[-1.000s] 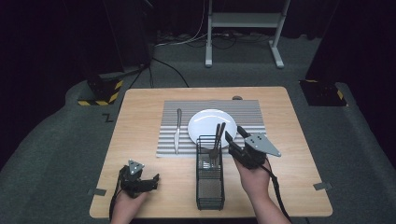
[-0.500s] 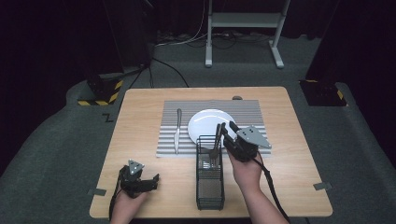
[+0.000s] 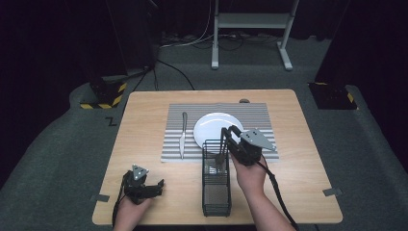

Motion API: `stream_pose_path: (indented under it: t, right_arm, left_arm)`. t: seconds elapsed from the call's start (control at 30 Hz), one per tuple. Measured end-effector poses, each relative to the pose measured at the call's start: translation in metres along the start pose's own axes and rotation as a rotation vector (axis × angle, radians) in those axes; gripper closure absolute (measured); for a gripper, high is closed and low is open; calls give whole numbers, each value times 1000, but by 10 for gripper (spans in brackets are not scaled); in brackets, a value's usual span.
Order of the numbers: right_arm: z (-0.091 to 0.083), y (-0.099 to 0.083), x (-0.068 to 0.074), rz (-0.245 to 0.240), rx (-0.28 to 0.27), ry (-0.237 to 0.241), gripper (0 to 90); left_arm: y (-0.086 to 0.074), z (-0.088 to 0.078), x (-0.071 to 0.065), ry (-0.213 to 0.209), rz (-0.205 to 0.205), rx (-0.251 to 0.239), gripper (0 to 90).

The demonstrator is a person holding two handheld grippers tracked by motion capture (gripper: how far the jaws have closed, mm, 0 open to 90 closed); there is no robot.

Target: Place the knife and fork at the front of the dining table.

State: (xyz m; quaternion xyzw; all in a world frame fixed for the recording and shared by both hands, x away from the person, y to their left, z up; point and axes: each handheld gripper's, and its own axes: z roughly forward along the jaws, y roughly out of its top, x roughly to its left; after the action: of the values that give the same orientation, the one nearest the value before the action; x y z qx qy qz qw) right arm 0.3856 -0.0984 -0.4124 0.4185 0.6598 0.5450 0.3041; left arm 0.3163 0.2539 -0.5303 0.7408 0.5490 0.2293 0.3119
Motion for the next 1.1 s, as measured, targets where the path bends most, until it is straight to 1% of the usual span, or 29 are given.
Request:
stream_pose_path:
  t: [0.17, 0.23, 0.37, 0.6, 0.7, 0.83, 1.1]
  right_arm:
    - [1, -3, 1, 16, 5, -1, 682]
    - [1, -4, 1, 18, 8, -4, 700]
    - [1, -5, -1, 41, 10, 17, 731]
    - [-2, -5, 0, 53, 7, 44, 746]
    - [-5, -4, 1, 51, -6, 52, 750]
    - [-11, -2, 3, 37, -35, 53, 768]
    - [-18, 0, 6, 24, -56, 64, 773]
  left_arm:
    - [0, 0, 0, 0, 0, 0, 37]
    - [0, 0, 0, 0, 0, 0, 37]
    - [0, 0, 0, 0, 0, 0, 37]
    - [0, 0, 0, 0, -1, 0, 37]
    - [0, 0, 0, 0, 0, 0, 37]
    - [0, 0, 0, 0, 0, 0, 37]
    - [0, 0, 0, 0, 0, -1, 37]
